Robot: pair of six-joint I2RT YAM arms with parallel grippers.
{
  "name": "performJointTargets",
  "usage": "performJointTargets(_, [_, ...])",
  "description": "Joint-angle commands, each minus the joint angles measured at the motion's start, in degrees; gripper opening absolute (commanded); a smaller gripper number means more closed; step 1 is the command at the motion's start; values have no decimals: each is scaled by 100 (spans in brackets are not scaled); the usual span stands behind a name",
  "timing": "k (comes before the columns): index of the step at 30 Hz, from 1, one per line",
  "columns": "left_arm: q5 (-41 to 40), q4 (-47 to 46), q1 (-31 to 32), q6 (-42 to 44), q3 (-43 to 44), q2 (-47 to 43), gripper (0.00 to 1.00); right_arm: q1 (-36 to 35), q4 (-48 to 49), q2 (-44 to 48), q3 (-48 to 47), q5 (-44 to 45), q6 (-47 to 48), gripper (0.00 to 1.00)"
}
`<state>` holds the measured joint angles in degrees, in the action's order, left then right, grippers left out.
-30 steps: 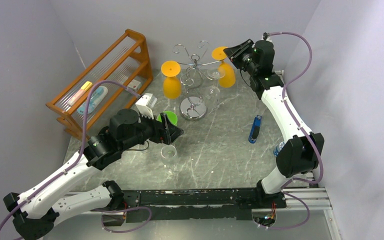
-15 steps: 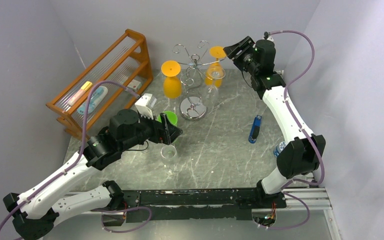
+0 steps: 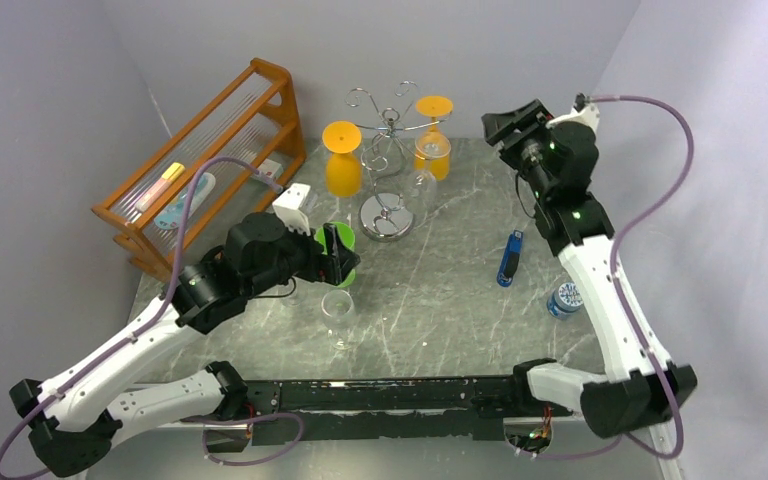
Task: Place the wine glass upside down on the wine glass rack
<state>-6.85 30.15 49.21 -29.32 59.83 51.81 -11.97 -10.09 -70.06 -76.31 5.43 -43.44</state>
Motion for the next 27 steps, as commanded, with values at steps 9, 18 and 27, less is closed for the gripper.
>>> performJointTargets(9, [-632, 398, -16, 539, 719, 1255, 77, 23, -973, 2067, 1939, 98, 297, 71])
performJointTargets(18, [-1087, 66, -12, 368, 576, 1999, 81, 27, -802, 2498, 2976, -288, -230, 67])
performJointTargets(27, [-1173, -512, -25, 490, 164, 2395, 59, 26, -643, 2441, 3484, -806, -438, 62])
